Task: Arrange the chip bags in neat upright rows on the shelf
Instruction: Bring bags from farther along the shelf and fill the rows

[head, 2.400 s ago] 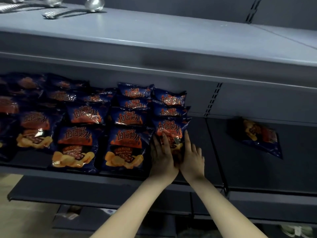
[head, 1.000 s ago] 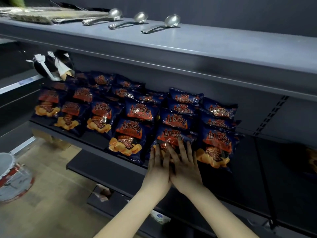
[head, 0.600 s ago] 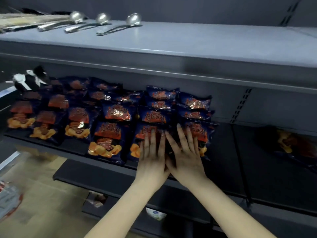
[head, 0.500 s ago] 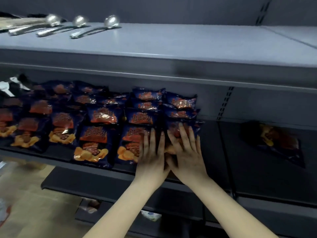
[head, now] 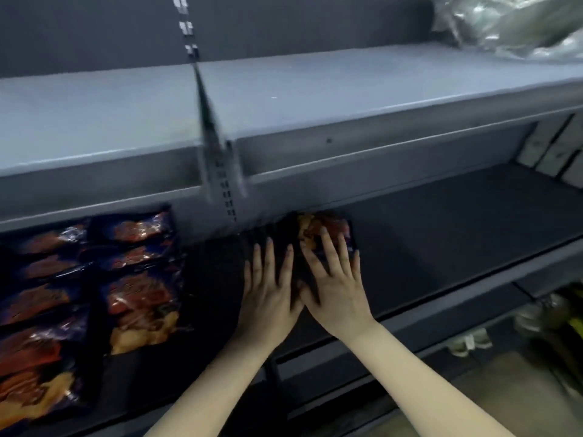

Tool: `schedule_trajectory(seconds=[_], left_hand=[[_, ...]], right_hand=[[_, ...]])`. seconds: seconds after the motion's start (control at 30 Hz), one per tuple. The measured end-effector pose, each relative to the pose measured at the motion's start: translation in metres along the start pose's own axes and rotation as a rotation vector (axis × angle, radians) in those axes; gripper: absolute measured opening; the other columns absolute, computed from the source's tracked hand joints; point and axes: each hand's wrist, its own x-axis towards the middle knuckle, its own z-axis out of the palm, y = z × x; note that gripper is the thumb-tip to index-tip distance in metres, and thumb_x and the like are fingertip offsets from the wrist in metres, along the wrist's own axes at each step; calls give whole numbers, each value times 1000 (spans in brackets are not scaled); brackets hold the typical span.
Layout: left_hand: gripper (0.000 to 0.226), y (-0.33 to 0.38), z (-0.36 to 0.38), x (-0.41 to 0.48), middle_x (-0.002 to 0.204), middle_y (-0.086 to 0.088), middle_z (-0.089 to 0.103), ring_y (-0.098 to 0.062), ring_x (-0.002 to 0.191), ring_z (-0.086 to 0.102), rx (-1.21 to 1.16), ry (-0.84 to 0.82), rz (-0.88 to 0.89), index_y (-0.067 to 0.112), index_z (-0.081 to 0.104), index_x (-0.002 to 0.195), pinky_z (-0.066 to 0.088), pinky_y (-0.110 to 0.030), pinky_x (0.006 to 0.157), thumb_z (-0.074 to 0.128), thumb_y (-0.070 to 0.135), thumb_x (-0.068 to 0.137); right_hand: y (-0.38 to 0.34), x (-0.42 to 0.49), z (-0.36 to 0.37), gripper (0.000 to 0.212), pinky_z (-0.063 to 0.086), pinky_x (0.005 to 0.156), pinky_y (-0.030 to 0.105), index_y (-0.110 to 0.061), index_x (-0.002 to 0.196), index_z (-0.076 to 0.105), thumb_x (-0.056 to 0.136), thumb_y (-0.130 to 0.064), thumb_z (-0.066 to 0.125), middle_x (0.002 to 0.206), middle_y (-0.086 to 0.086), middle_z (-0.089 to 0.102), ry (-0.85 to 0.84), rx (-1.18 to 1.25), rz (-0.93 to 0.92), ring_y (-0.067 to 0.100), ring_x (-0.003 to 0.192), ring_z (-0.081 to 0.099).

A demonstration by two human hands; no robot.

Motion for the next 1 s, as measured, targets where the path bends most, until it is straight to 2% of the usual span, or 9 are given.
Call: schedule_trajectory(seconds=[0.1, 0.2, 0.37, 0.47, 0.7, 0.8, 0.9, 0.97, 1.0], left_hand=[[89, 28, 17, 27, 155, -19, -8, -37, 141, -11, 32, -48, 80, 19, -3, 147, 0, -49, 112, 53, 49, 86], [94, 47, 33, 56, 156, -19, -7, -42, 141, -7, 63, -98, 88, 19, -2, 149, 4, -54, 112, 61, 46, 83], [95, 70, 54, 105, 155, -15, -19, -46, 138, -17, 118, -206, 43, 27, -10, 148, 2, -60, 112, 53, 57, 84], [88, 74, 65, 119, 156, -11, -14, -45, 138, -17, 120, -265, 20, 35, -9, 147, 2, -64, 109, 46, 63, 85], [73, 92, 77, 121, 157, -10, 0, -46, 139, 1, 212, -204, -77, 42, -6, 146, 24, -62, 105, 36, 63, 89], [68, 96, 70, 107, 157, -9, 7, -40, 141, 3, 126, -153, -124, 43, 1, 146, 30, -60, 102, 36, 58, 90], [66, 101, 51, 97, 156, -5, 15, -27, 143, 14, -285, 9, -160, 34, 13, 148, 31, -48, 108, 33, 56, 89], [64, 106, 35, 89, 155, 3, 22, -11, 139, 22, -586, 104, -190, 31, 19, 148, 26, -29, 110, 31, 54, 90], [61, 110, 27, 82, 153, 8, 25, -3, 136, 24, -701, 110, -221, 31, 20, 147, 25, -21, 108, 30, 53, 91]], right_hand=[[41, -9, -3, 66, -19, 110, 45, -40, 148, 1, 92, -52, 33, 153, -6, -27, -29, -30, 95, 23, 138, -32], [76, -15, -5, 68, -21, 109, 45, -38, 149, 2, 92, -55, 34, 150, -8, -32, -50, -40, 158, 24, 137, -33], [131, -17, -16, 67, -17, 111, 49, -37, 149, 2, 93, -51, 37, 150, -8, -32, -74, -81, 193, 24, 138, -31], [147, -17, -17, 67, -16, 111, 49, -37, 149, 3, 93, -50, 38, 150, -8, -31, -80, -69, 185, 25, 138, -30], [173, -26, -8, 63, -14, 112, 48, -35, 149, 8, 95, -46, 39, 151, -9, -27, -93, -8, 125, 22, 139, -26], [171, -33, -4, 60, -6, 117, 49, -29, 149, 16, 96, -41, 42, 158, -4, -13, -81, 101, 89, 21, 143, -18], [161, -29, -8, 62, 10, 118, 29, -26, 149, 19, 95, -37, 48, 158, -8, 2, -49, 483, 107, 13, 146, 0], [150, -21, -14, 70, 15, 105, 2, -29, 149, 15, 92, -41, 53, 157, -14, 6, -87, 758, 134, -1, 141, 9], [142, -17, -16, 75, 13, 98, -5, -30, 149, 12, 90, -41, 56, 157, -15, 6, -109, 822, 110, -8, 138, 8]])
